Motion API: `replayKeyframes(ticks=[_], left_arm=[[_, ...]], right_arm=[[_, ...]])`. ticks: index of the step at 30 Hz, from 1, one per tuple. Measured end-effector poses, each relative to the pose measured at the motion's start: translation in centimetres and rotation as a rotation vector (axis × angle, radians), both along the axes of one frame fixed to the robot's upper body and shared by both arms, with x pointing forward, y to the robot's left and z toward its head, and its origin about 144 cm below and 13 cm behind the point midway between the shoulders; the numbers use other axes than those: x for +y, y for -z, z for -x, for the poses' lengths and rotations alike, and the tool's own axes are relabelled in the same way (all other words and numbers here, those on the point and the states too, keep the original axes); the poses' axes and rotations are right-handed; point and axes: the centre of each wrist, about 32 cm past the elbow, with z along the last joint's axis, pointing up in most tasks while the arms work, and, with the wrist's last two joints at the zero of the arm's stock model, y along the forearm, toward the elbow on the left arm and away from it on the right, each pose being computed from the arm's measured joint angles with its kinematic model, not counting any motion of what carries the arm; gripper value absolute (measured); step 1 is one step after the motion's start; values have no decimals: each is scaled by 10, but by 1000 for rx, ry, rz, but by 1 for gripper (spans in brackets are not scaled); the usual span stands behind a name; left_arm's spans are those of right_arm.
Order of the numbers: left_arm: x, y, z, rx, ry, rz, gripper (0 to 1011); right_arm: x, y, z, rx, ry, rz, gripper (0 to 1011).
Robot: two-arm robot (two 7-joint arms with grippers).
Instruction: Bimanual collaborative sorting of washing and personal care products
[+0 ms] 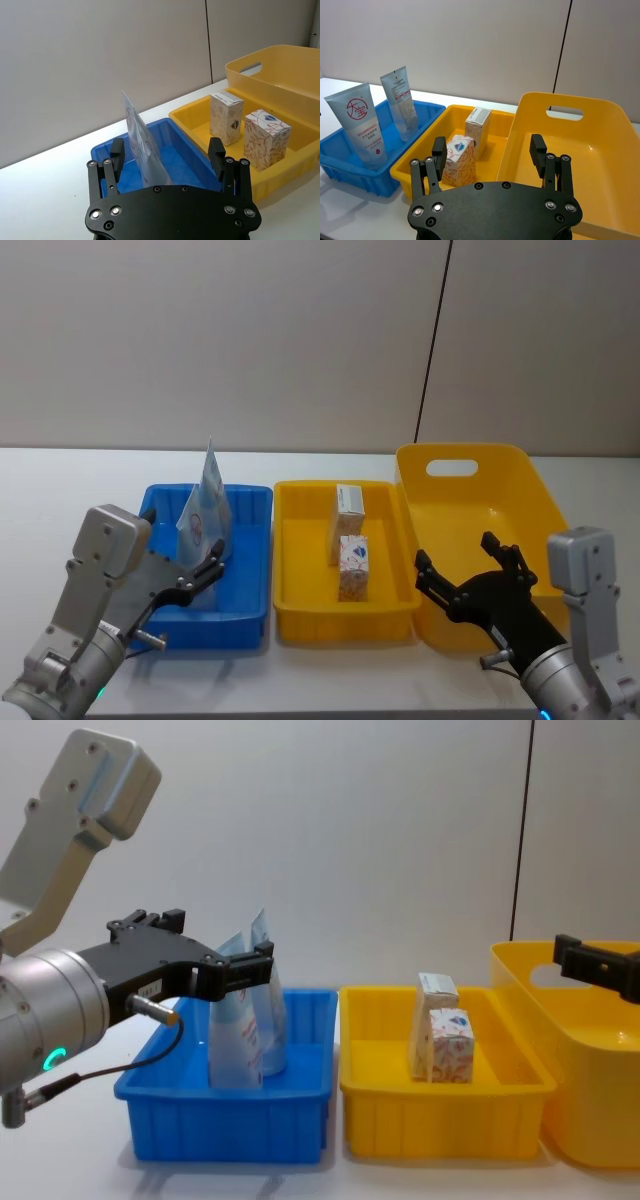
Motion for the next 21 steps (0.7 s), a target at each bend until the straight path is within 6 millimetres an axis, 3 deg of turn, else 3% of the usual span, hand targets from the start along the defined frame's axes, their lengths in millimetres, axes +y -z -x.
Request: replayKeyframes(ticks=[21], left_arm=[[0, 0, 0, 0, 0, 0, 1001]], right_arm=[[0, 0, 0, 0, 0, 0, 1004]])
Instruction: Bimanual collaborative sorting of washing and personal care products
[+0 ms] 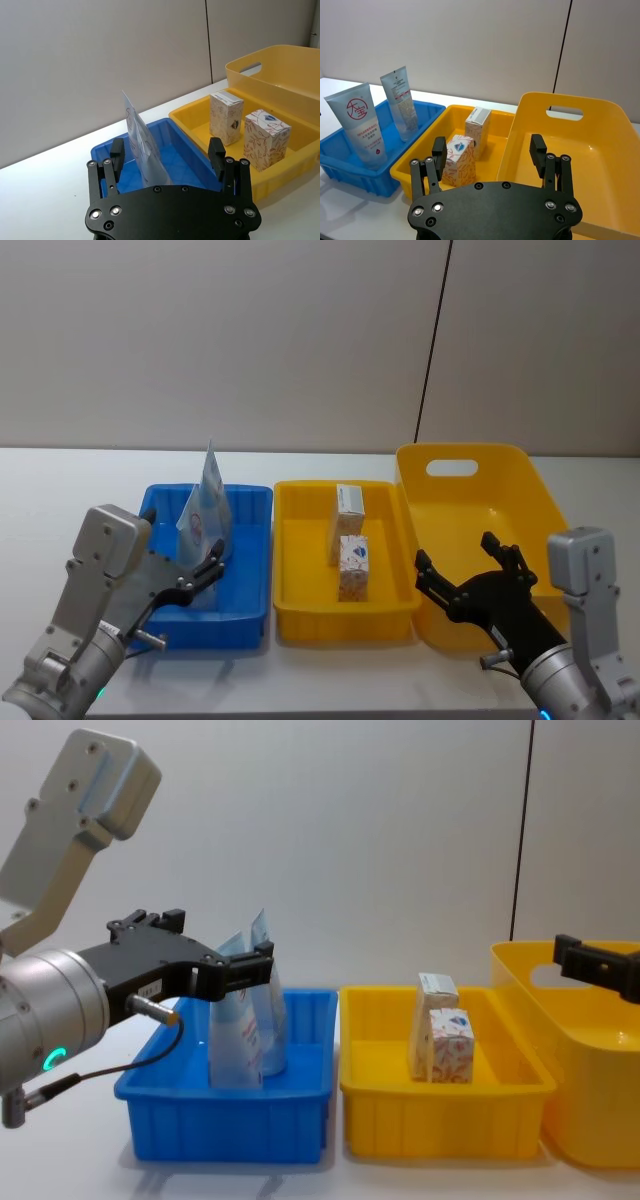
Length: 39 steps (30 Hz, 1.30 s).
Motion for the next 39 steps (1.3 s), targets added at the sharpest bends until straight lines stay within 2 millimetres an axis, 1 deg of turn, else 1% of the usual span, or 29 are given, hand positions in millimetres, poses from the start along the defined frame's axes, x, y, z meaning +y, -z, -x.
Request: replayKeyframes(ticks=[39], left_arm=[[0, 0, 0, 0, 0, 0, 1001]], right_arm=[[0, 0, 0, 0, 0, 0, 1004]])
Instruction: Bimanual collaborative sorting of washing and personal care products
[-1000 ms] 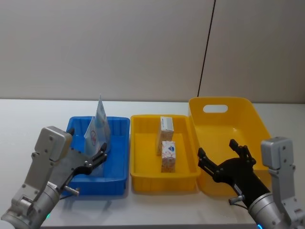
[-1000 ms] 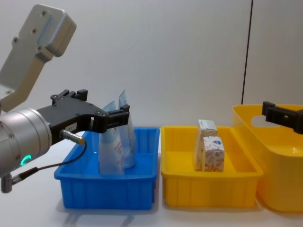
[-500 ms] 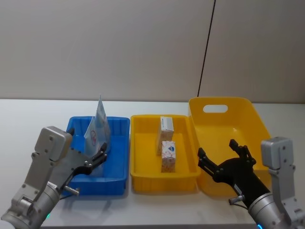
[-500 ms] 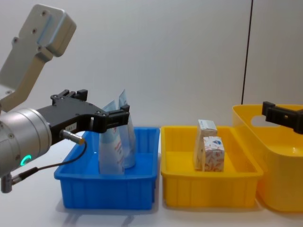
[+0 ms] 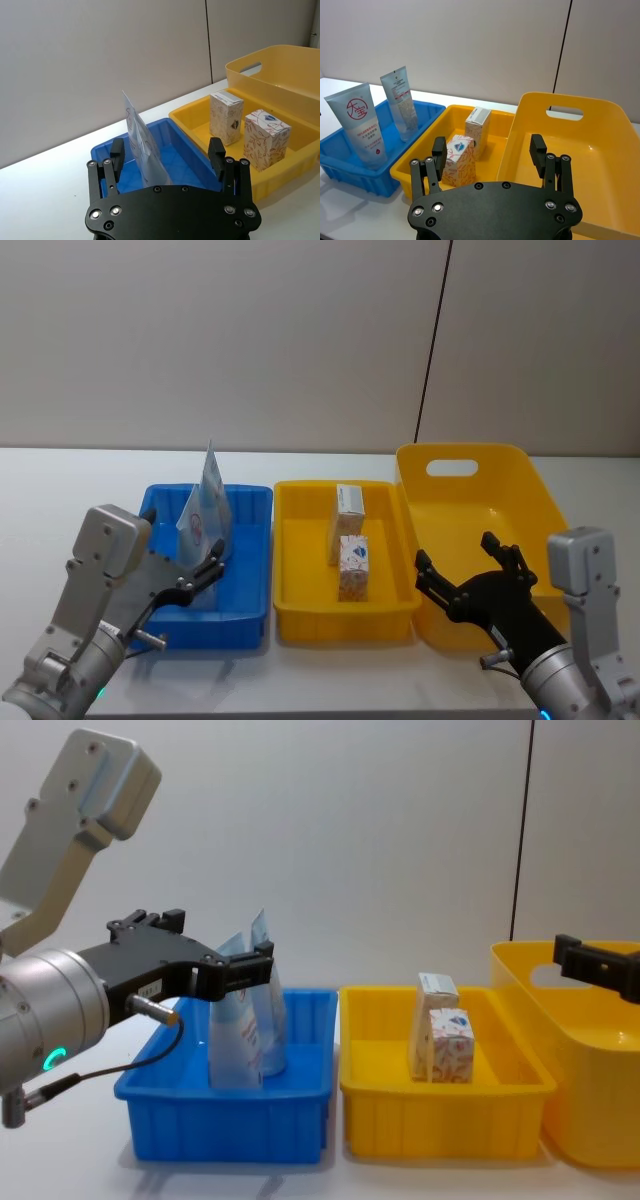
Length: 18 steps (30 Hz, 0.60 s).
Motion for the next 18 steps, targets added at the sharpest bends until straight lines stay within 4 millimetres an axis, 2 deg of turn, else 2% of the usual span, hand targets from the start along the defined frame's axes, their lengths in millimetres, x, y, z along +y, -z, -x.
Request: replayKeyframes(ticks=[18], left_arm=[[7, 0, 1, 57, 38, 65, 1001]], right_arm=[[0, 0, 0, 0, 0, 0, 1004]])
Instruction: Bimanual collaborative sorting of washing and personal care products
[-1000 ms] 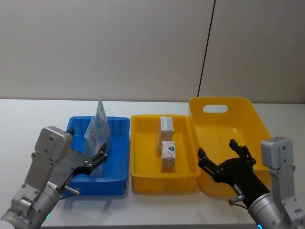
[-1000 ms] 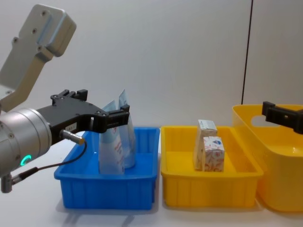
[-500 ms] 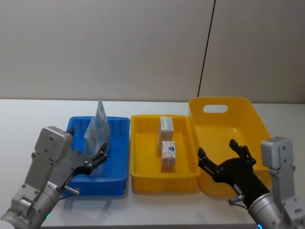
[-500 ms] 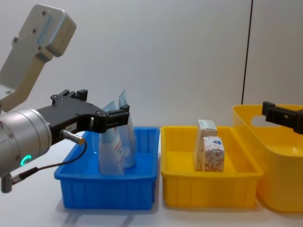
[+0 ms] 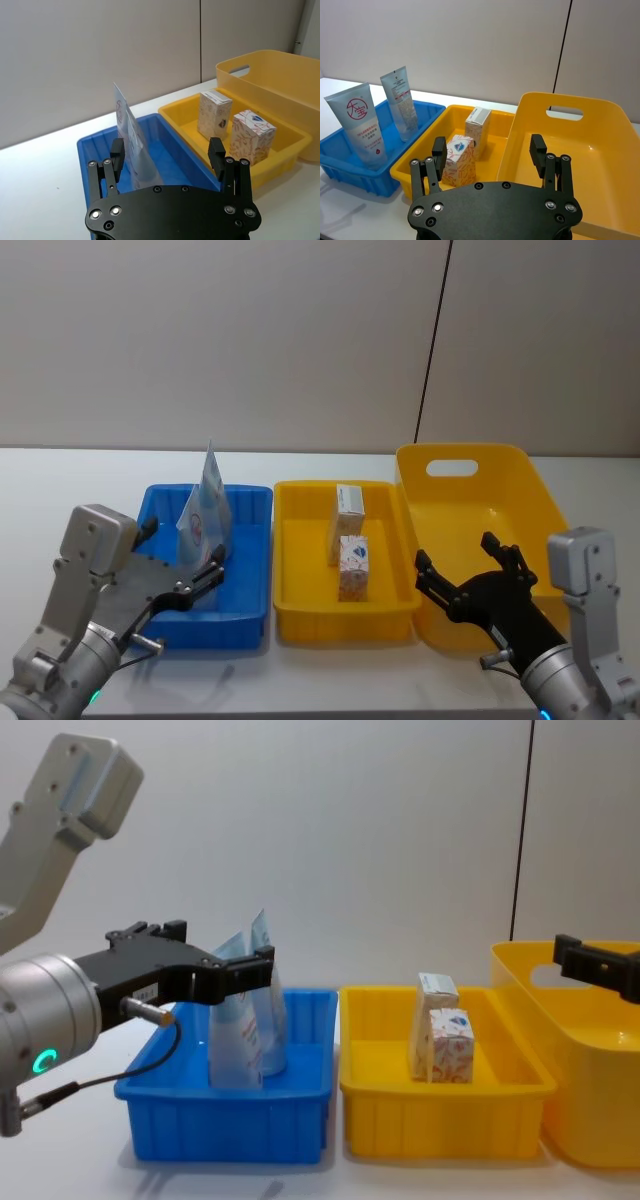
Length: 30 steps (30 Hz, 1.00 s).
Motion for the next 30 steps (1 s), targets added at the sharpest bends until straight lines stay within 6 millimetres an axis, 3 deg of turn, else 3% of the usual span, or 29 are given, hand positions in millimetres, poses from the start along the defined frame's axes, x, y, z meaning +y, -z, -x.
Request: replayKeyframes(ticks=[13, 30], left_arm=[[12, 4, -5, 124, 1, 86, 1001], [22, 9, -52, 209, 31, 112, 1001]], right_arm=[[0, 0, 0, 0, 0, 0, 1003], [0, 0, 0, 0, 0, 0, 1004]])
